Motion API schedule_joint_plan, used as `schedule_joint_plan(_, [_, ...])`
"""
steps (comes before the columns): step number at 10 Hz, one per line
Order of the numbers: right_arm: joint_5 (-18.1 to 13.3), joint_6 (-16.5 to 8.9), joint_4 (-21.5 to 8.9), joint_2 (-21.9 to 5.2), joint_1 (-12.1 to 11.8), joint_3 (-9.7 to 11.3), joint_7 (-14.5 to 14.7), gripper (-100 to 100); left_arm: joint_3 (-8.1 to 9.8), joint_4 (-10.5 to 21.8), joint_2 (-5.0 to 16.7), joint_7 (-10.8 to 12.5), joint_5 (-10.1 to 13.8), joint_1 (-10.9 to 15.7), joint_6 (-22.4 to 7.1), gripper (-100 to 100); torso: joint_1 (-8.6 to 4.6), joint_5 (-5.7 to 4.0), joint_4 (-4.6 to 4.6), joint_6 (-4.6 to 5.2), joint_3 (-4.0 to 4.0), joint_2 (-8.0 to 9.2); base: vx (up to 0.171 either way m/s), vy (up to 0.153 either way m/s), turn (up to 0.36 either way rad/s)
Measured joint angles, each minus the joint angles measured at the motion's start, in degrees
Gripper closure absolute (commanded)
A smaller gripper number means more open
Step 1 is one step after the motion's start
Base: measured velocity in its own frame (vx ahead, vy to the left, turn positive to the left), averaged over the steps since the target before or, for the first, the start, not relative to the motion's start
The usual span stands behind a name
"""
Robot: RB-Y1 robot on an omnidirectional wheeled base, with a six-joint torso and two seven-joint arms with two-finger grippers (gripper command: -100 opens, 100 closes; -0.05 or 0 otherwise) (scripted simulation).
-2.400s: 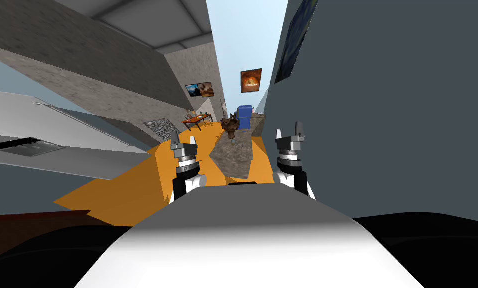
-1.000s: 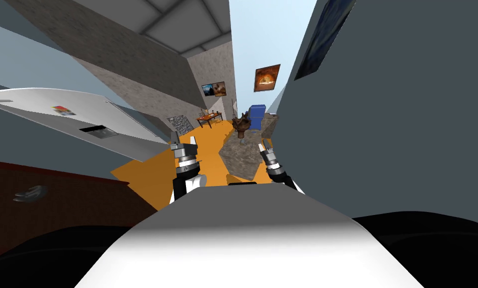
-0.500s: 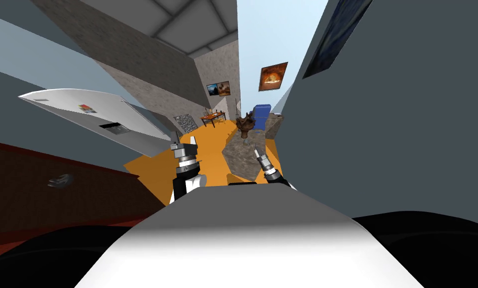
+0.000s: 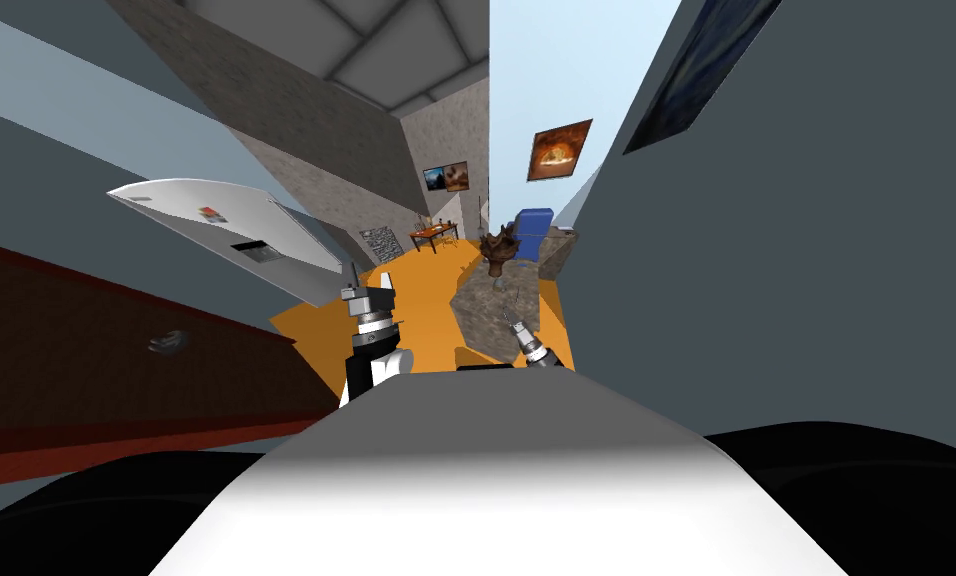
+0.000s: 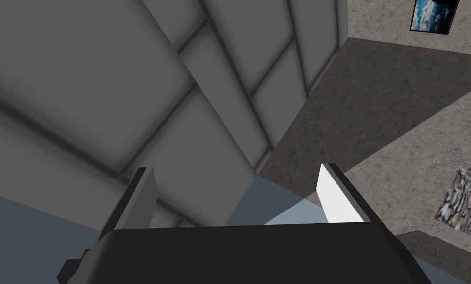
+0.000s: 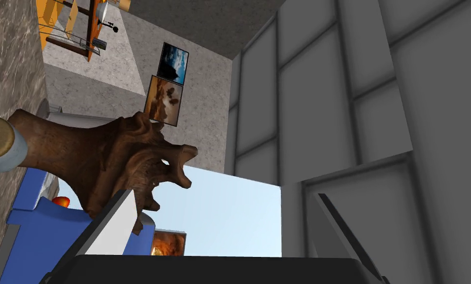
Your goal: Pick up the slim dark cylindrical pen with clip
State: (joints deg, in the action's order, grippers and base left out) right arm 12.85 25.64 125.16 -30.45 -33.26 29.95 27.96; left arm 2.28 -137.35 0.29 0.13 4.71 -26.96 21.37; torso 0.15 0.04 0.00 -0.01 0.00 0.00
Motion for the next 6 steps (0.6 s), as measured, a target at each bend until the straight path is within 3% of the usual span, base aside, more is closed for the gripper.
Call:
schedule_joint_plan(2, [0.9,-0.07,-0.34,-2.38,-0.21,0.96,2.75,-100,0.01,0.0,0.0,0.0,0.0,-0.01,0.0,0,-0.08,-0.01,0.0,0.05,0.01,0.01,0.004,0.027,0.085])
schedule_joint_plan(6, [3.09,0.3,-2.96,-7.58,-0.89,5.65,8.84,-100,0.0,0.0,0.0,0.0,0.0,0.0,0.0,0,0.03,0.01,0.01,0.01,0.02,0.03,0.002,0.039,0.123])
